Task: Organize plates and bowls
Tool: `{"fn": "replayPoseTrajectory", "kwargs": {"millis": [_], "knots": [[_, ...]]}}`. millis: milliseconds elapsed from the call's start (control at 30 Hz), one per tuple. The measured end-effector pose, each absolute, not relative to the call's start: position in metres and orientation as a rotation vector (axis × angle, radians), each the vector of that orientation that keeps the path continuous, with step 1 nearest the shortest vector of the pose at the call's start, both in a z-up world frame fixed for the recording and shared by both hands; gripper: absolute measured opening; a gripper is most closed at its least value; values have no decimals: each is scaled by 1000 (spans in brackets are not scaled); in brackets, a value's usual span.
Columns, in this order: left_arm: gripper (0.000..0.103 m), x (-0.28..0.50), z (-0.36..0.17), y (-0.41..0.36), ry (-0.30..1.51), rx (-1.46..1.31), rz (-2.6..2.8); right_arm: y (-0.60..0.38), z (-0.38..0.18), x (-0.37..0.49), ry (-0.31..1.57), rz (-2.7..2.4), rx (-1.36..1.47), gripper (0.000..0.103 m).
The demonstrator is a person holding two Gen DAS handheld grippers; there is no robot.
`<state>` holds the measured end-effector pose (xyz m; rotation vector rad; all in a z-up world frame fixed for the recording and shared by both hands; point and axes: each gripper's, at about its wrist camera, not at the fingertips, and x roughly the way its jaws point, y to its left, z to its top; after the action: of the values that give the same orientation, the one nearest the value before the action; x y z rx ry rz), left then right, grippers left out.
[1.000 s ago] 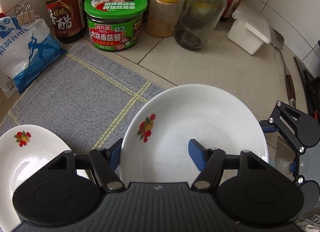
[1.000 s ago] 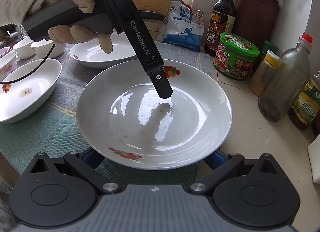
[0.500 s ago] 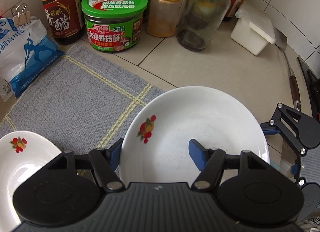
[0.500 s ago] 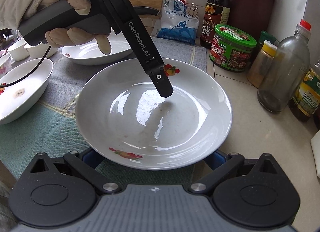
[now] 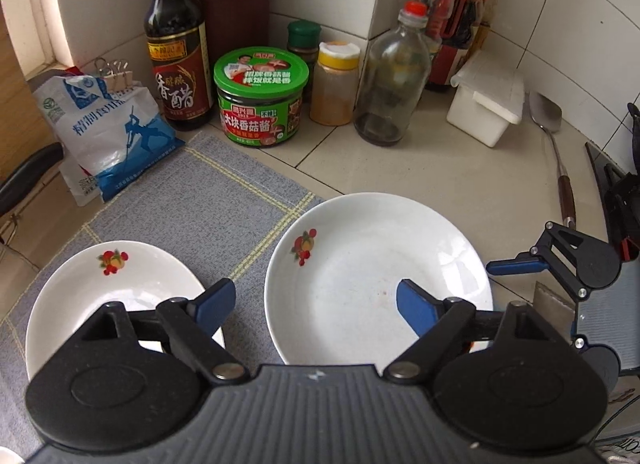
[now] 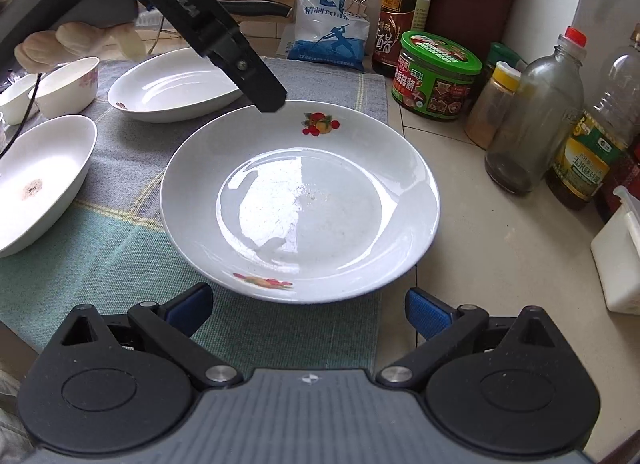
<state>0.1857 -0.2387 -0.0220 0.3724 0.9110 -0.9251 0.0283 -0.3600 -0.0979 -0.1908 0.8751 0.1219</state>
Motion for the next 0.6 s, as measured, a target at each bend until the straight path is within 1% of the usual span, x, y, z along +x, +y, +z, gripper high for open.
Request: {"fn": "replayPoseTrajectory", "kwargs": {"millis": [167,367,467,600], "knots": [[91,143,-3,-205,790,366,-877,-341,-85,8,847,66,-256,103],[92,85,0,-159,655,406,-790,-310,-77,-3,817,83,-326,103],[92,61,-6,-137,634,413,-736,-295,-73,-6,807,111,-320,103],[93,39,-17,-103,666,370,-648,-281,-69,-6,797,149,-260,103]]}}
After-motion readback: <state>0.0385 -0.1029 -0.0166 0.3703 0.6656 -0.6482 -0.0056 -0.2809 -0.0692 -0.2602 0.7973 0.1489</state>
